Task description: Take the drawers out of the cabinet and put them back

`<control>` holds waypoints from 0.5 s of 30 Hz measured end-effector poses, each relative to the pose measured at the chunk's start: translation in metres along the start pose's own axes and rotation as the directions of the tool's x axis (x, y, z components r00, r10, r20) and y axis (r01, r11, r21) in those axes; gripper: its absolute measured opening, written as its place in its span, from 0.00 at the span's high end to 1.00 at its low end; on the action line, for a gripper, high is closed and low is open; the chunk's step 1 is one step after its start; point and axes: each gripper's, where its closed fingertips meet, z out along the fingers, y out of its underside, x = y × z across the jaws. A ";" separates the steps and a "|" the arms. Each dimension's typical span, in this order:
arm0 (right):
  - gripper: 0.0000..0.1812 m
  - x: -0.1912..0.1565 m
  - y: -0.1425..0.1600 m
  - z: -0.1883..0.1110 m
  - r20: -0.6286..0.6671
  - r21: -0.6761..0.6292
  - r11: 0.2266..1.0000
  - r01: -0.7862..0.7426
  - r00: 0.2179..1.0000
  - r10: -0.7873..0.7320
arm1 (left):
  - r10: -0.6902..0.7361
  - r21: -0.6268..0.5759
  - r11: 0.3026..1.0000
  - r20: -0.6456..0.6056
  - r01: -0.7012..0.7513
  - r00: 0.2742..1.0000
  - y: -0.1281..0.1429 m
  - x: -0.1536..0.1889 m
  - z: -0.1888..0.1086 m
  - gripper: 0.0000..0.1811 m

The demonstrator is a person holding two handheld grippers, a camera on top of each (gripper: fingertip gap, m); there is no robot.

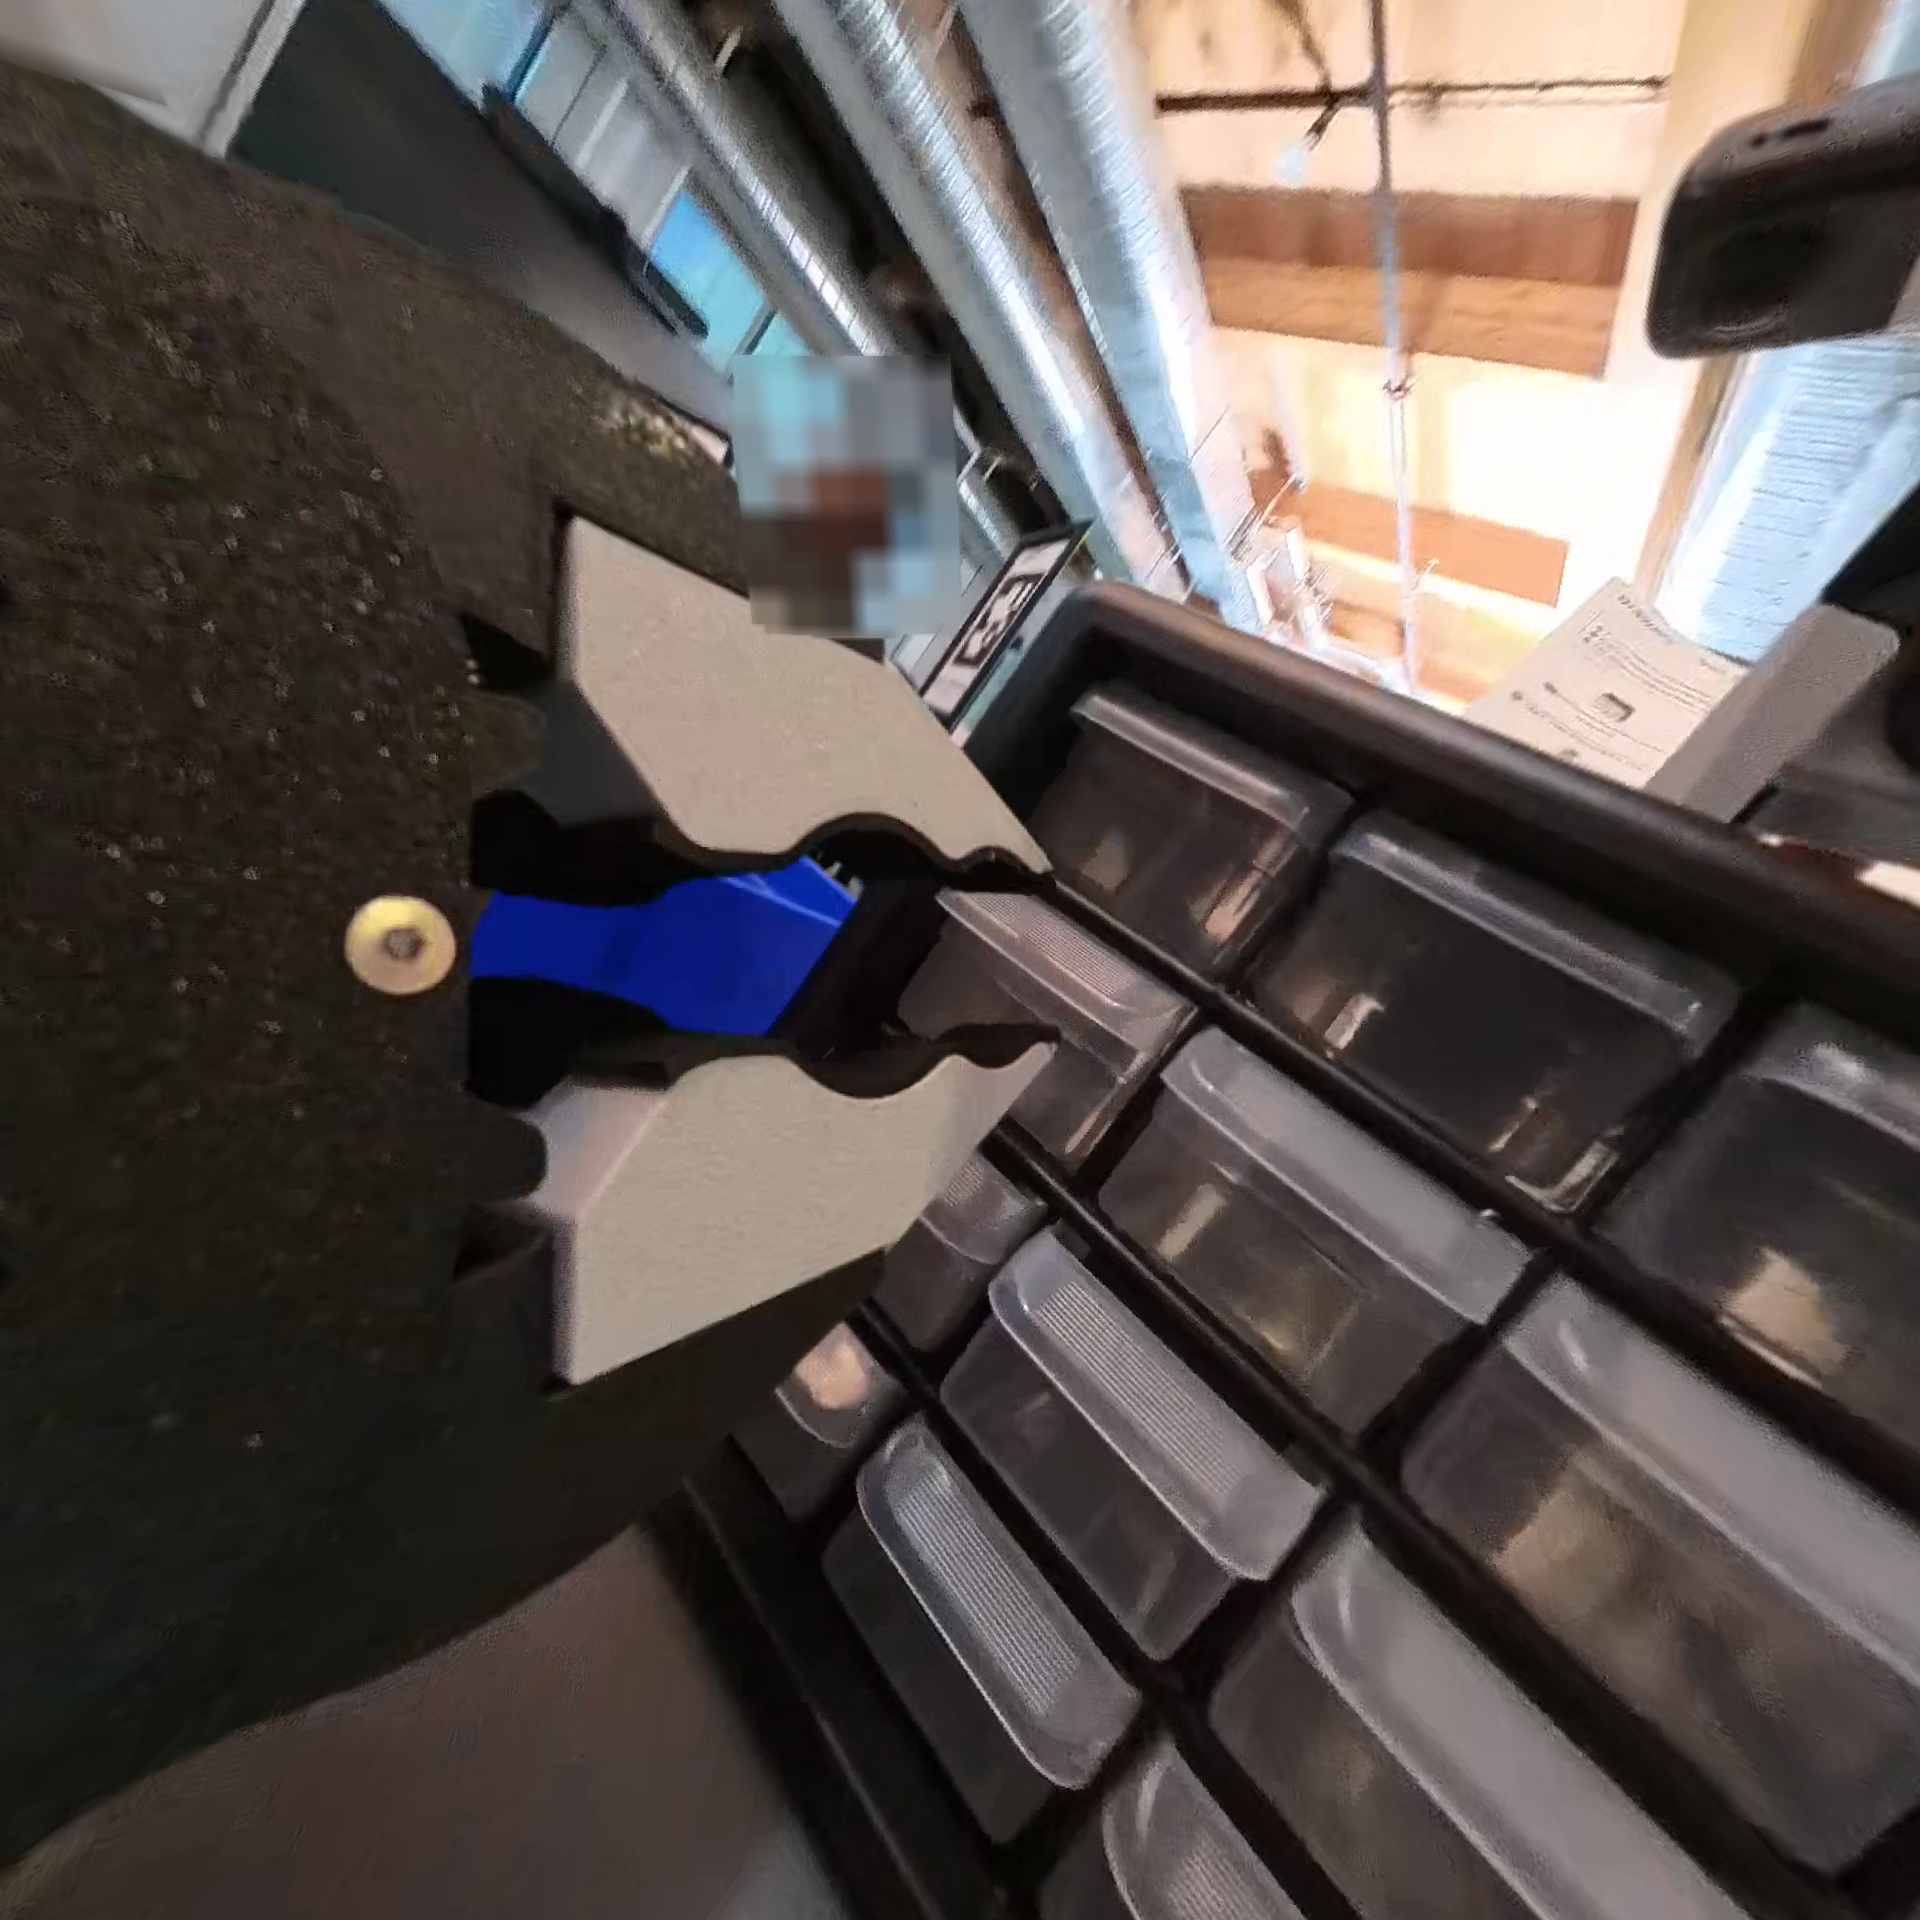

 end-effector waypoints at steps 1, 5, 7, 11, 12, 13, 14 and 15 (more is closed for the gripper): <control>1.00 0.000 0.000 0.000 -0.004 -0.002 1.000 0.001 1.000 -0.001 | 0.027 0.002 1.000 0.005 -0.027 1.000 0.001 0.000 0.002 0.87; 1.00 0.000 0.000 0.000 -0.019 -0.015 1.000 0.010 1.000 -0.011 | 0.117 0.013 0.993 0.015 -0.117 0.993 0.002 0.000 0.006 0.88; 1.00 0.000 0.000 0.000 -0.023 -0.024 1.000 0.011 1.000 -0.011 | 0.177 0.025 0.984 0.025 -0.177 0.984 0.001 0.002 0.007 0.90; 1.00 0.000 0.000 0.000 -0.036 -0.033 0.999 0.017 0.999 -0.018 | 0.273 0.046 0.960 0.058 -0.276 0.960 0.001 0.004 0.006 0.92; 1.00 0.000 0.000 0.000 -0.038 -0.034 0.999 0.017 0.999 -0.018 | 0.285 0.043 0.957 0.061 -0.288 0.957 0.001 0.002 0.006 0.93; 1.00 0.000 0.000 0.000 -0.039 -0.035 0.999 0.016 0.999 -0.017 | 0.291 0.038 0.955 0.066 -0.294 0.954 0.000 -0.001 0.006 0.96; 1.00 0.000 0.000 0.000 -0.039 -0.036 0.999 0.014 0.999 -0.015 | 0.297 0.037 0.954 0.047 -0.298 0.954 0.000 -0.001 0.005 0.96; 1.00 0.000 0.000 0.000 -0.040 -0.037 0.999 0.013 0.999 -0.015 | 0.299 0.032 0.953 0.029 -0.300 0.954 0.000 -0.001 0.005 0.96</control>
